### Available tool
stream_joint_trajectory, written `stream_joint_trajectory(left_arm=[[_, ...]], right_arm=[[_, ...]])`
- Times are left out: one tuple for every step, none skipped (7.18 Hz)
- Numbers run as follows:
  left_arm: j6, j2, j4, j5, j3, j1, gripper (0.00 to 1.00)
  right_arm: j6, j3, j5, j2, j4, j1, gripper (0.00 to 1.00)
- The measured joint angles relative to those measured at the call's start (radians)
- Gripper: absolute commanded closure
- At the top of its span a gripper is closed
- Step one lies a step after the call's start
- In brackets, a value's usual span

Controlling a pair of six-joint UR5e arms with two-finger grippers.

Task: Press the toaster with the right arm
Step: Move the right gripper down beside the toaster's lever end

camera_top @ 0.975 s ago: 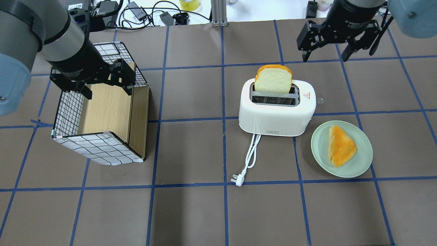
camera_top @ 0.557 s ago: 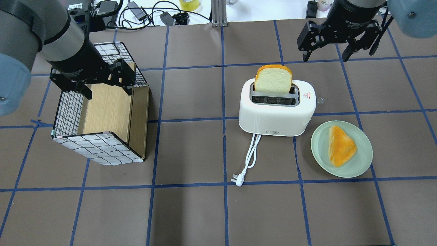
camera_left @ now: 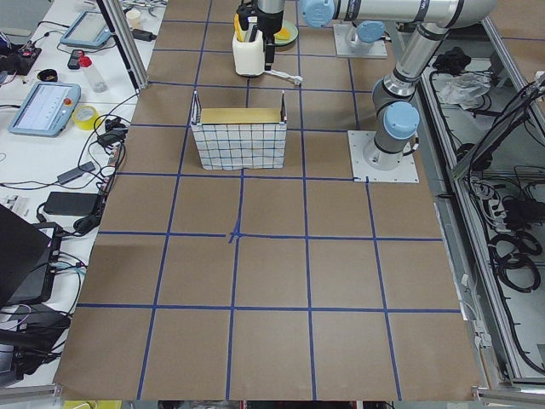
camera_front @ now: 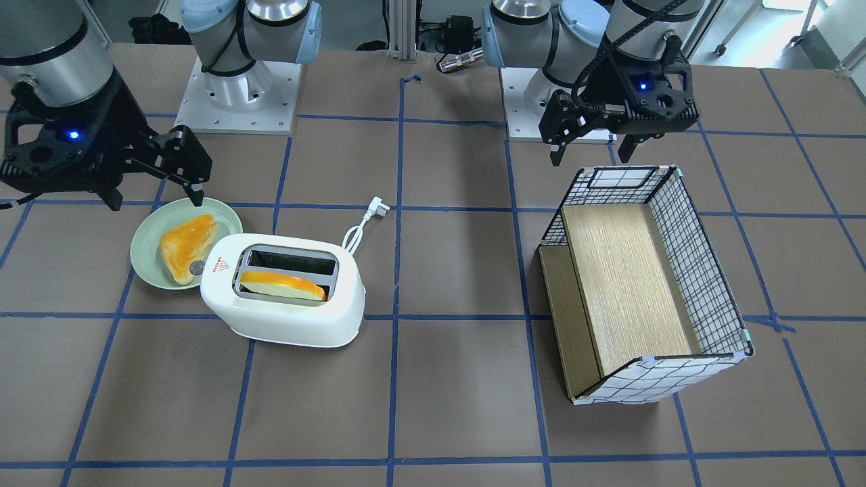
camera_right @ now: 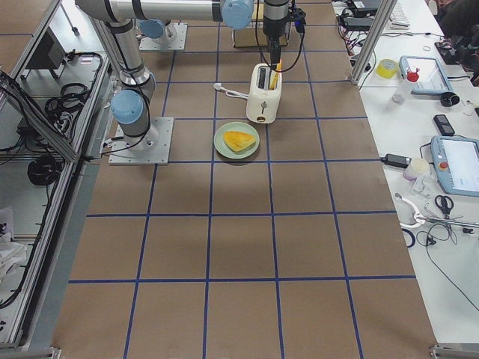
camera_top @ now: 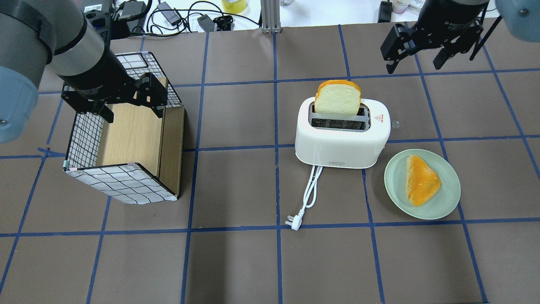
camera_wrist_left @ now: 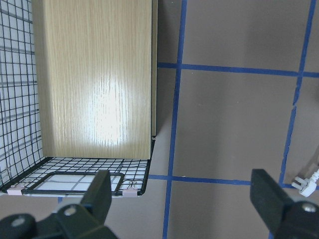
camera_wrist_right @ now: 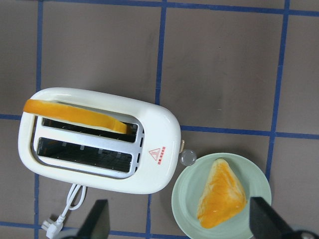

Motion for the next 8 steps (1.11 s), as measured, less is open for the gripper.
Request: stream_joint_trajectory(left_arm=[[0.0, 0.0, 0.0, 0.0, 0.0, 0.0, 0.0], [0.0, 0.0, 0.0, 0.0, 0.0, 0.0, 0.0], [0.0, 0.0, 0.0, 0.0, 0.0, 0.0, 0.0], [0.0, -0.001, 0.0, 0.0, 0.0, 0.0, 0.0], [0.0, -0.001, 0.0, 0.0, 0.0, 0.0, 0.0], [0.0, 0.0, 0.0, 0.0, 0.0, 0.0, 0.0], [0.0, 0.0, 0.0, 0.0, 0.0, 0.0, 0.0], [0.0, 0.0, 0.0, 0.0, 0.0, 0.0, 0.0]], right_arm=[[-0.046, 0.002, 0.016, 0.006, -0.001, -0.042, 0.37], [-0.094, 0.004, 0.039, 0.018, -0.001, -0.078, 0.56], [-0.127, 0.005, 0.064, 0.034, 0.0, -0.107, 0.69], [-0.155, 0.006, 0.108, 0.053, 0.003, -0.136, 0.77], [-0.19, 0.007, 0.152, 0.073, 0.008, -0.167, 0.81], [-0.231, 0.019, 0.2, 0.094, 0.014, -0.196, 0.85], [-0.261, 0.049, 0.251, 0.106, 0.018, -0.216, 0.88], [-0.275, 0.086, 0.289, 0.111, 0.019, -0.226, 0.93]])
